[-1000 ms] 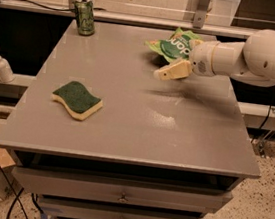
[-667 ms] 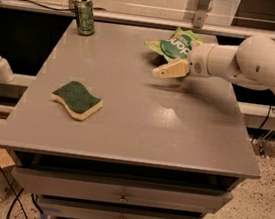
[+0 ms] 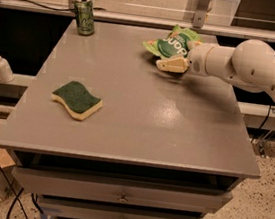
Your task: Move green rice chip bag near green can
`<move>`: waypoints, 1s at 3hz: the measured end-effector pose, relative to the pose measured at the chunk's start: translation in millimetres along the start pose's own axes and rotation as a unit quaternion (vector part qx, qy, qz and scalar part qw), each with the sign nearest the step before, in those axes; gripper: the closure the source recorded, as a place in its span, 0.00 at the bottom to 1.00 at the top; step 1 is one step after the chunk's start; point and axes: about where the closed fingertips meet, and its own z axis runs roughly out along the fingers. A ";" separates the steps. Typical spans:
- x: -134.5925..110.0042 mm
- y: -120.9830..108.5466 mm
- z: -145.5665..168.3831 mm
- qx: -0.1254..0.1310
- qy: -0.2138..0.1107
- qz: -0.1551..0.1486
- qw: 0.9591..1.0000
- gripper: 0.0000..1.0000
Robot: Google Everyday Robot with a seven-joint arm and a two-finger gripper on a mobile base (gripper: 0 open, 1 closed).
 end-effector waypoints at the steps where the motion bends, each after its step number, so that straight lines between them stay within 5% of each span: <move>1: -9.1 -1.6 3.8 0.003 -0.004 -0.012 1.000 0.49; 3: -15.3 -6.3 19.6 -0.007 -0.008 -0.018 1.000 0.96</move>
Offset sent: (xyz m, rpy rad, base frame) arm 0.0216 0.0058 0.0134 -0.0301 -0.0383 0.0112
